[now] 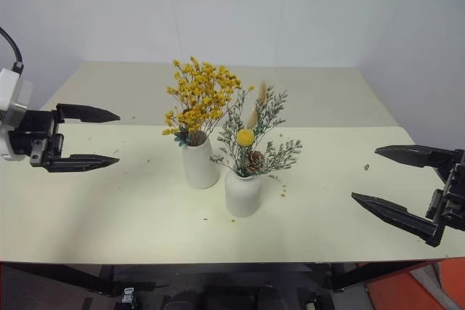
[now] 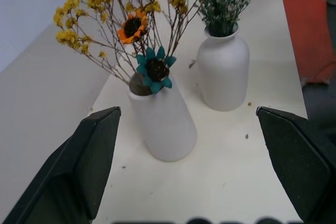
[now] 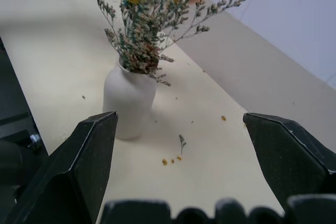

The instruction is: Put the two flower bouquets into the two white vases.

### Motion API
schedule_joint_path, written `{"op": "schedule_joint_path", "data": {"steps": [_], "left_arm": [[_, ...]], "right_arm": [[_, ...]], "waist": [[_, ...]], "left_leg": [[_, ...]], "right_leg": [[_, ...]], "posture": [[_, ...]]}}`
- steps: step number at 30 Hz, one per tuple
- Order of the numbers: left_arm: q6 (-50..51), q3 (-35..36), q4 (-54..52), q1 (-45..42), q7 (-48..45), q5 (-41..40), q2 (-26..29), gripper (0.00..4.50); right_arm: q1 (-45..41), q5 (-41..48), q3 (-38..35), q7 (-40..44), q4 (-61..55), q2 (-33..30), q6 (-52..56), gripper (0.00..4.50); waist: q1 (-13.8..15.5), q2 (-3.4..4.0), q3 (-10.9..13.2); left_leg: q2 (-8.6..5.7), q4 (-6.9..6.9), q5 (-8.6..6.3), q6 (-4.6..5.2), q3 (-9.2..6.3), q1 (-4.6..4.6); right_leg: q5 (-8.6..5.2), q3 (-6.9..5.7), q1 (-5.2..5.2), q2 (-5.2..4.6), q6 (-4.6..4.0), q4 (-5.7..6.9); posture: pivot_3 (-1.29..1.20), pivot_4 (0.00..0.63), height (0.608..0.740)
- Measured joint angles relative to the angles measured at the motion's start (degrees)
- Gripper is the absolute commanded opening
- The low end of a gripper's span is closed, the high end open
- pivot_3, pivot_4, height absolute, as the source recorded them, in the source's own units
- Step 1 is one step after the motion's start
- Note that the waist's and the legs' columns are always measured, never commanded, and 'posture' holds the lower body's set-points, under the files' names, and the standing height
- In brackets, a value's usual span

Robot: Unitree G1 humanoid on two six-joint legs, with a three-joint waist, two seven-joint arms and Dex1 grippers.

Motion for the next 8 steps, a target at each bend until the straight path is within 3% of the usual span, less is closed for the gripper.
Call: {"op": "schedule_joint_path", "data": {"steps": [8], "left_arm": [[-0.2,0.0,-1.4,2.2,1.1,0.0,-1.5,4.50]], "right_arm": [[2.0,1.5,-4.4,0.6,-0.3,-0.3,2.3,4.48]], "waist": [[0.6,-0.01,0.0]], "left_leg": [[-0.02,0.00,0.00,0.00,-0.01,-0.02]], "right_leg": [[-0.01,-0.03,0.02,-0.04,0.00,-0.01]], "posture": [[0.00,0.150,0.740]]}}
